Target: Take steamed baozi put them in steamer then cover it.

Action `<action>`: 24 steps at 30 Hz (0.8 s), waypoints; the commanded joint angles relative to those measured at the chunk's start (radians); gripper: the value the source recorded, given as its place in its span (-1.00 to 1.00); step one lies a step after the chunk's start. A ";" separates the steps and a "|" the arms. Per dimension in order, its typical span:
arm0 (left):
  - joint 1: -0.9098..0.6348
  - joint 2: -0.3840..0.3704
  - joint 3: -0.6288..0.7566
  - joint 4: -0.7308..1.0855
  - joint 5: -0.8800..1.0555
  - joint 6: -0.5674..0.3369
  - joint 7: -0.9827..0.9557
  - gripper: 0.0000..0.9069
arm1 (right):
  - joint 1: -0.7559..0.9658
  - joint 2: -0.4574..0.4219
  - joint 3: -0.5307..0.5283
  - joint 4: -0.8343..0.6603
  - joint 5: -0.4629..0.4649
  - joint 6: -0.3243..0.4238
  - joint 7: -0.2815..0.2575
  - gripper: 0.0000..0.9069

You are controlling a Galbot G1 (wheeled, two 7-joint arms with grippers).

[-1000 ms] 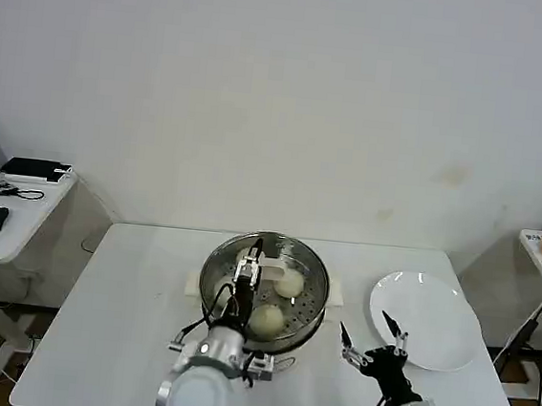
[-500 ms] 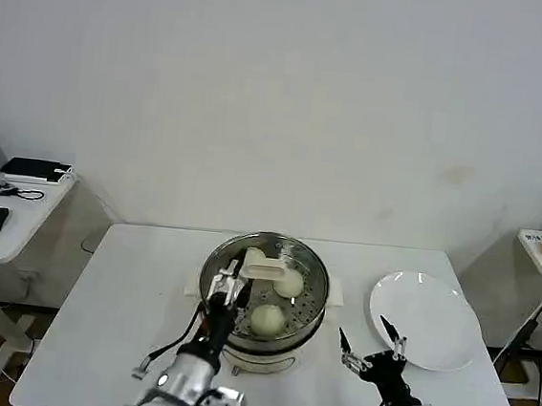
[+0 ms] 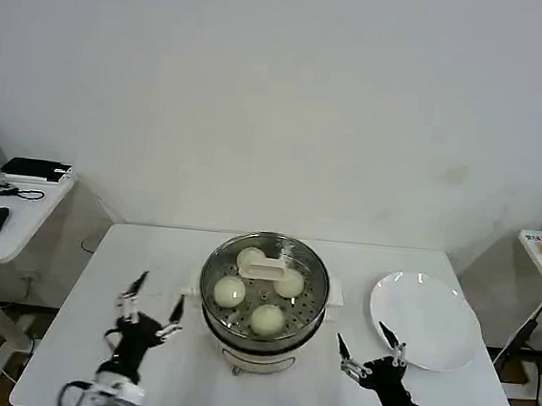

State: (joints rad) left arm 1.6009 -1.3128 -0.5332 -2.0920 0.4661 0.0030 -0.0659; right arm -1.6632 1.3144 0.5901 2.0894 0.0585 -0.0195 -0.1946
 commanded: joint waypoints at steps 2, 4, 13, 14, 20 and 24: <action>0.092 -0.044 -0.199 0.248 -0.712 -0.226 -0.146 1.00 | -0.020 -0.011 -0.002 0.000 -0.006 -0.007 -0.002 1.00; 0.099 -0.039 -0.196 0.247 -0.692 -0.232 -0.138 1.00 | -0.022 -0.010 -0.004 0.001 -0.009 -0.010 -0.002 1.00; 0.079 -0.034 -0.183 0.258 -0.652 -0.193 -0.121 1.00 | -0.021 -0.007 -0.020 -0.009 -0.027 0.007 0.007 1.00; 0.078 -0.034 -0.180 0.257 -0.644 -0.193 -0.116 1.00 | -0.020 -0.007 -0.016 -0.008 -0.025 0.010 0.008 1.00; 0.079 -0.031 -0.179 0.244 -0.637 -0.191 -0.097 1.00 | -0.023 -0.009 -0.001 -0.004 -0.010 0.009 0.010 1.00; 0.096 -0.030 -0.173 0.214 -0.636 -0.177 -0.082 1.00 | -0.026 -0.010 -0.001 -0.003 0.000 0.003 0.012 1.00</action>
State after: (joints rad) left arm 1.6765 -1.3394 -0.6924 -1.8767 -0.1155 -0.1697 -0.1552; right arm -1.6853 1.3056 0.5874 2.0846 0.0488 -0.0134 -0.1841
